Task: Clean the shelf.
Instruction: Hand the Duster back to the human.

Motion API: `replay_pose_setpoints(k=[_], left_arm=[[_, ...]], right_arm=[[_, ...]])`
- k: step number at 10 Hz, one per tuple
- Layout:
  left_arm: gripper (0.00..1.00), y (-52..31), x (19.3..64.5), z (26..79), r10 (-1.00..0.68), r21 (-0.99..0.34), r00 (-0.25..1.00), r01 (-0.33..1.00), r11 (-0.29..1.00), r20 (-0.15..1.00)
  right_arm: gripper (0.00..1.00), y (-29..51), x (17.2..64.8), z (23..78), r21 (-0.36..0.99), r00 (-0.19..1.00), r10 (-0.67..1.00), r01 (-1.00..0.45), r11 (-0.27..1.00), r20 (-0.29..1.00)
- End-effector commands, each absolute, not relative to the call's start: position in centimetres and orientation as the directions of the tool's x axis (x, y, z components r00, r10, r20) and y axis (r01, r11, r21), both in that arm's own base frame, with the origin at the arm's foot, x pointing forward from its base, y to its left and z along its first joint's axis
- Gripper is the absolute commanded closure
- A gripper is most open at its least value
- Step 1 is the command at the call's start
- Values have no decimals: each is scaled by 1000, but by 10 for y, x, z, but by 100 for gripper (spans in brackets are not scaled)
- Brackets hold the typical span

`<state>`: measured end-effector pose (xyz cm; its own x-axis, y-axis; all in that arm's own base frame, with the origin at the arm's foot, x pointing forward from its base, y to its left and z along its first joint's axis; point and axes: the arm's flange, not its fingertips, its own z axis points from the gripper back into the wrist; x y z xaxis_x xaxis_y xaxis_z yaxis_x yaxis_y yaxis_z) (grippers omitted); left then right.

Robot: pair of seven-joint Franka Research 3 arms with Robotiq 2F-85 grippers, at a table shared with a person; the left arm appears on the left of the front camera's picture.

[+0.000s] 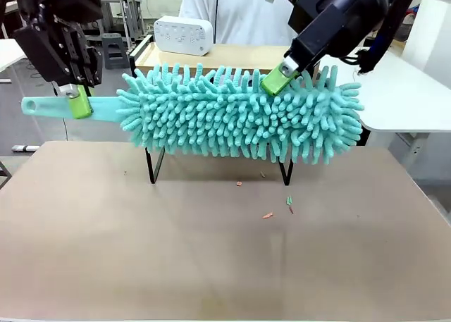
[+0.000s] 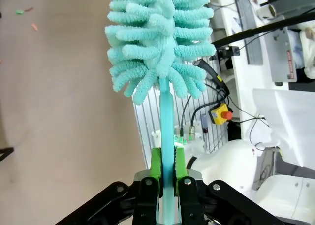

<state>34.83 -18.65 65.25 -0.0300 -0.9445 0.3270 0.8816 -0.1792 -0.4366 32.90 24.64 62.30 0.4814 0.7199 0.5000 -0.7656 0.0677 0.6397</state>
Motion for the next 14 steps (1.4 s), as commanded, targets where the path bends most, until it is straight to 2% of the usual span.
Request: replay_pose_setpoints(k=[1,3,5,6,7,8,9,11,12,14], left_arm=[[88,-187,353,651,-948,-441,27,889,-122,316],[88,-187,351,652,-941,-431,37,894,-119,337],[88,-185,349,653,-937,-424,30,896,-129,349],[88,-185,349,652,-936,-431,35,893,-128,351],[88,-185,349,652,-934,-433,33,891,-133,355],[88,-185,349,651,-935,-433,35,892,-131,354],[88,-185,349,651,-935,-432,37,892,-128,353],[88,-184,348,651,-935,-432,42,894,-122,352],[88,-184,348,650,-935,-433,42,893,-122,352],[88,-184,348,649,-935,-436,44,892,-121,351]], right_arm=[[0,241,324,624,615,430,748,-787,36,506],[0,241,323,621,581,424,759,-810,73,495],[0,243,323,621,578,401,773,-814,55,492],[27,242,322,621,570,371,785,-821,28,497],[60,243,321,622,583,374,788,-812,24,489],[87,243,321,621,581,367,794,-813,21,484],[100,243,322,621,592,363,796,-806,8,484],[100,243,323,619,601,372,794,-799,11,480],[96,243,323,619,602,372,796,-799,13,478],[100,242,323,619,603,373,797,-797,13,476]])
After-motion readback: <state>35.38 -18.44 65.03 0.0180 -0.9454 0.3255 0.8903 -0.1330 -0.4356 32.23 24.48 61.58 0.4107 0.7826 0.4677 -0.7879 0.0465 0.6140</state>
